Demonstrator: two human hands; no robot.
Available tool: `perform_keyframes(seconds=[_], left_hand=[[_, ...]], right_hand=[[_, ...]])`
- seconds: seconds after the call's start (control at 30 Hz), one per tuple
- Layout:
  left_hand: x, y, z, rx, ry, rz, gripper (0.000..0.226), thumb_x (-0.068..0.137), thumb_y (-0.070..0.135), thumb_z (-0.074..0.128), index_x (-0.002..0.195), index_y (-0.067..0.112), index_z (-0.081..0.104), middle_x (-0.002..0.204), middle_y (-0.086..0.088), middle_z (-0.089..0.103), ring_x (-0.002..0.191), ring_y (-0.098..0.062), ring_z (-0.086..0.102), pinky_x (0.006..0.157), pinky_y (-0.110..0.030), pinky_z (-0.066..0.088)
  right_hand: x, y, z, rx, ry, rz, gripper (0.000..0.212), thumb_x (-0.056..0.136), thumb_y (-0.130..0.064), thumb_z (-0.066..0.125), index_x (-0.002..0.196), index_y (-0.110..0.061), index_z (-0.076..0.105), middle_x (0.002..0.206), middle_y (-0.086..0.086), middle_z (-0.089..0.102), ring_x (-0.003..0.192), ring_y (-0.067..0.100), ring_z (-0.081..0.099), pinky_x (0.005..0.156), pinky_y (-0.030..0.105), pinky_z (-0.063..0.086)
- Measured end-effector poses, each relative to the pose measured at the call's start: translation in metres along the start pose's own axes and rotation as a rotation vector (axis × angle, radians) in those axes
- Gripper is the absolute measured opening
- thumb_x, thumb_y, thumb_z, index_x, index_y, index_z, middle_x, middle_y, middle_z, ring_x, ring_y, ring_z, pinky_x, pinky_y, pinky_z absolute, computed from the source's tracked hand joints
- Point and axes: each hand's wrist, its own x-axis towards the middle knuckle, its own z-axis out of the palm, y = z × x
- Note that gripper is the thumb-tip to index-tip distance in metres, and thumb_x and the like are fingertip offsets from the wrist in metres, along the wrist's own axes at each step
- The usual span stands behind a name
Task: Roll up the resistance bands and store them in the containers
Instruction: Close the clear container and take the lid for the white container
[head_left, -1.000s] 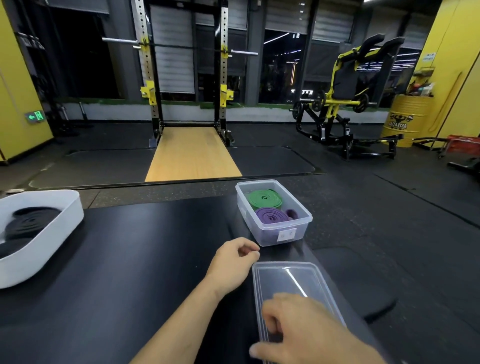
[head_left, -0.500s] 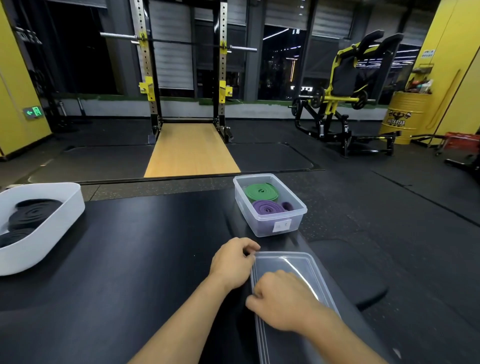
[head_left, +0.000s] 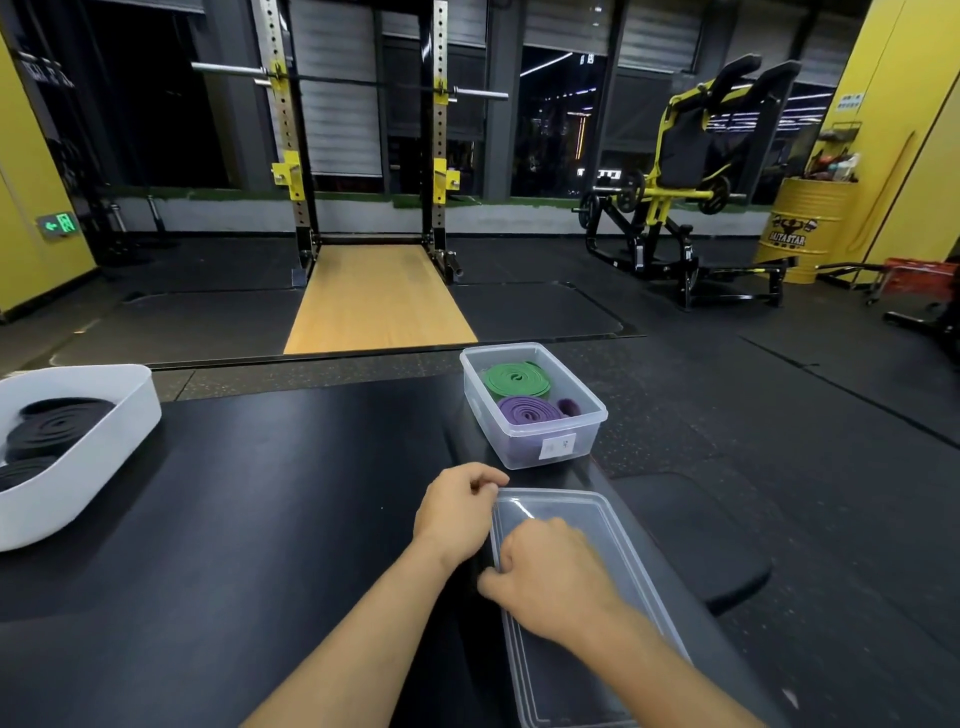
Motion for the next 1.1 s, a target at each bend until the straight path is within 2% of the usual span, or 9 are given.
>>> perform_keyframes(seconds=[0.17, 0.27, 0.37, 0.53, 0.67, 0.77, 0.97, 1.03, 1.1], left_hand=[[0.010, 0.004, -0.004, -0.279, 0.046, 0.000, 0.015, 0.099, 0.021, 0.066, 0.094, 0.024, 0.080, 0.083, 0.013, 0.076, 0.078, -0.003, 0.067, 0.081, -0.027, 0.056], [0.022, 0.019, -0.007, -0.401, 0.033, -0.056, 0.022, 0.103, 0.028, 0.062, 0.097, 0.013, 0.077, 0.089, -0.003, 0.079, 0.076, -0.006, 0.069, 0.074, -0.025, 0.054], [0.037, 0.031, -0.005, -0.451, 0.036, -0.138, 0.033, 0.103, 0.037, 0.061, 0.096, 0.008, 0.074, 0.095, -0.012, 0.078, 0.079, -0.015, 0.069, 0.077, -0.031, 0.056], [0.056, 0.041, 0.005, -0.478, 0.024, -0.255, 0.041, 0.097, 0.047, 0.067, 0.094, 0.007, 0.070, 0.080, -0.005, 0.068, 0.070, -0.016, 0.067, 0.072, -0.033, 0.059], [0.065, 0.047, 0.008, -0.560, -0.015, -0.340, 0.023, 0.098, 0.033, 0.066, 0.091, 0.011, 0.065, 0.078, -0.004, 0.061, 0.070, -0.018, 0.063, 0.060, -0.027, 0.054], [0.065, 0.046, 0.005, -0.513, -0.058, -0.288, 0.017, 0.098, 0.025, 0.063, 0.086, 0.013, 0.062, 0.073, -0.003, 0.056, 0.068, -0.018, 0.059, 0.058, -0.025, 0.049], [0.040, 0.031, -0.021, -0.496, -0.173, -0.214, 0.034, 0.073, 0.042, 0.074, 0.087, 0.015, 0.059, 0.079, -0.009, 0.059, 0.075, -0.024, 0.049, 0.074, -0.038, 0.045], [0.028, 0.024, -0.031, -0.532, -0.197, -0.218, 0.041, 0.072, 0.045, 0.076, 0.093, 0.011, 0.068, 0.086, -0.008, 0.066, 0.080, -0.023, 0.056, 0.080, -0.039, 0.052], [0.017, 0.017, -0.043, -0.570, -0.213, -0.228, 0.029, 0.080, 0.038, 0.074, 0.090, 0.011, 0.072, 0.087, -0.008, 0.065, 0.081, -0.020, 0.057, 0.082, -0.036, 0.052]], right_hand=[[0.004, 0.002, -0.016, 0.106, 0.105, -0.039, 0.041, 0.078, -0.032, 0.062, 0.053, -0.010, 0.037, 0.049, 0.002, 0.035, 0.052, 0.018, 0.035, 0.048, 0.032, 0.028], [0.006, 0.009, -0.034, 0.212, 0.157, -0.040, 0.039, 0.075, -0.031, 0.067, 0.052, -0.014, 0.041, 0.046, -0.006, 0.042, 0.051, 0.012, 0.040, 0.049, 0.024, 0.031], [0.008, 0.016, -0.052, 0.310, 0.211, -0.022, 0.031, 0.074, -0.027, 0.070, 0.055, -0.018, 0.048, 0.050, -0.015, 0.051, 0.053, 0.007, 0.045, 0.053, 0.021, 0.036], [0.008, 0.027, -0.073, 0.387, 0.255, 0.000, 0.030, 0.074, -0.022, 0.072, 0.054, -0.020, 0.050, 0.047, -0.013, 0.050, 0.048, 0.005, 0.045, 0.052, 0.018, 0.037], [0.004, 0.034, -0.085, 0.425, 0.287, -0.003, 0.027, 0.073, -0.017, 0.072, 0.054, -0.019, 0.053, 0.047, -0.011, 0.049, 0.048, 0.006, 0.043, 0.050, 0.015, 0.035], [0.004, 0.039, -0.097, 0.553, 0.319, -0.015, 0.024, 0.071, -0.016, 0.074, 0.055, -0.017, 0.056, 0.050, -0.009, 0.049, 0.051, 0.006, 0.041, 0.052, 0.022, 0.036], [0.005, 0.038, -0.117, 0.920, 0.276, -0.027, 0.010, 0.086, 0.008, 0.065, 0.076, 0.004, 0.065, 0.064, 0.017, 0.068, 0.061, 0.022, 0.065, 0.062, 0.029, 0.056], [0.007, 0.035, -0.117, 0.960, 0.247, 0.013, 0.011, 0.088, 0.007, 0.065, 0.078, 0.003, 0.068, 0.066, 0.019, 0.069, 0.061, 0.022, 0.068, 0.058, 0.026, 0.057], [0.009, 0.037, -0.118, 1.058, 0.214, 0.074, 0.010, 0.089, 0.004, 0.067, 0.080, 0.002, 0.070, 0.066, 0.020, 0.067, 0.060, 0.022, 0.068, 0.054, 0.026, 0.056]])
